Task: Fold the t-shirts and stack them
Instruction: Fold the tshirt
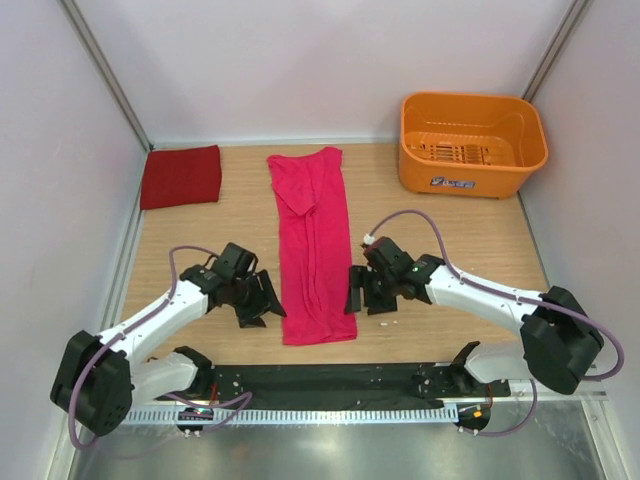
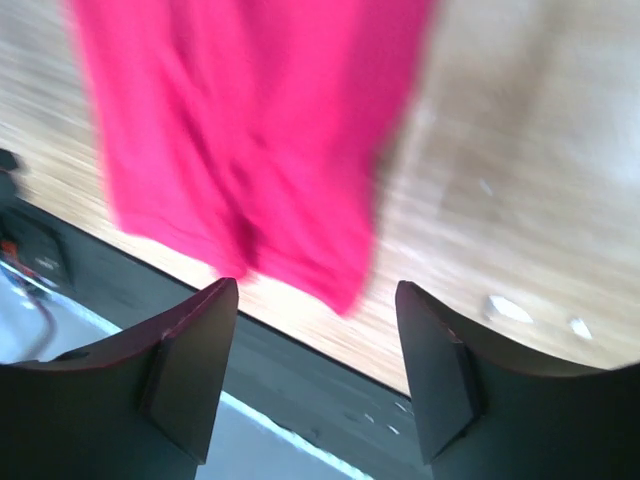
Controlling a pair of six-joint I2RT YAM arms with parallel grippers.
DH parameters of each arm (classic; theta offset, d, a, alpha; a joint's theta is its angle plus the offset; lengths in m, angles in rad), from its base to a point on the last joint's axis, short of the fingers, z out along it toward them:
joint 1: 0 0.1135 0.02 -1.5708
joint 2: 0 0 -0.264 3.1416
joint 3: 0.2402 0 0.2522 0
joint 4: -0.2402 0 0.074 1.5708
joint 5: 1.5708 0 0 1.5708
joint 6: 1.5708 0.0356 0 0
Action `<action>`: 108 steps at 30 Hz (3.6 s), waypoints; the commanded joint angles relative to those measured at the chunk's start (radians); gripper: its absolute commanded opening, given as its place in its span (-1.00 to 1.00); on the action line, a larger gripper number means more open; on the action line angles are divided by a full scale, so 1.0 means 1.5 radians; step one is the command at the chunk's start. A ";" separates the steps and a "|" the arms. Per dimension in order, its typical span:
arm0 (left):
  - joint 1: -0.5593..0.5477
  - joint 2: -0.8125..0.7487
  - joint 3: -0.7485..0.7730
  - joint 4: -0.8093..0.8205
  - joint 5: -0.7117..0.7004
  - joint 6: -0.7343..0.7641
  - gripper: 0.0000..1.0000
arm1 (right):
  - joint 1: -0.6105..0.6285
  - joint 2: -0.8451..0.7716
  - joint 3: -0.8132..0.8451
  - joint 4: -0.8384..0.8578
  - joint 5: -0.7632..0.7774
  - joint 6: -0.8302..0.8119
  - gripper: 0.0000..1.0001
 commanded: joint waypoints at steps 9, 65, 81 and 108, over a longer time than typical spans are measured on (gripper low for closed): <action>-0.173 0.092 0.007 0.015 -0.076 -0.152 -0.03 | -0.013 -0.003 -0.101 0.029 -0.095 -0.011 0.12; -0.214 0.063 -0.032 -0.017 -0.130 -0.149 -1.00 | -0.012 0.019 -0.194 0.091 -0.192 -0.002 -0.98; -0.216 -0.105 -0.135 0.046 -0.067 -0.204 -1.00 | -0.004 -0.056 -0.233 0.123 -0.208 0.044 -0.97; 0.174 0.469 0.490 0.022 0.056 0.080 -1.00 | -0.281 0.473 0.587 -0.215 -0.181 -0.216 -0.97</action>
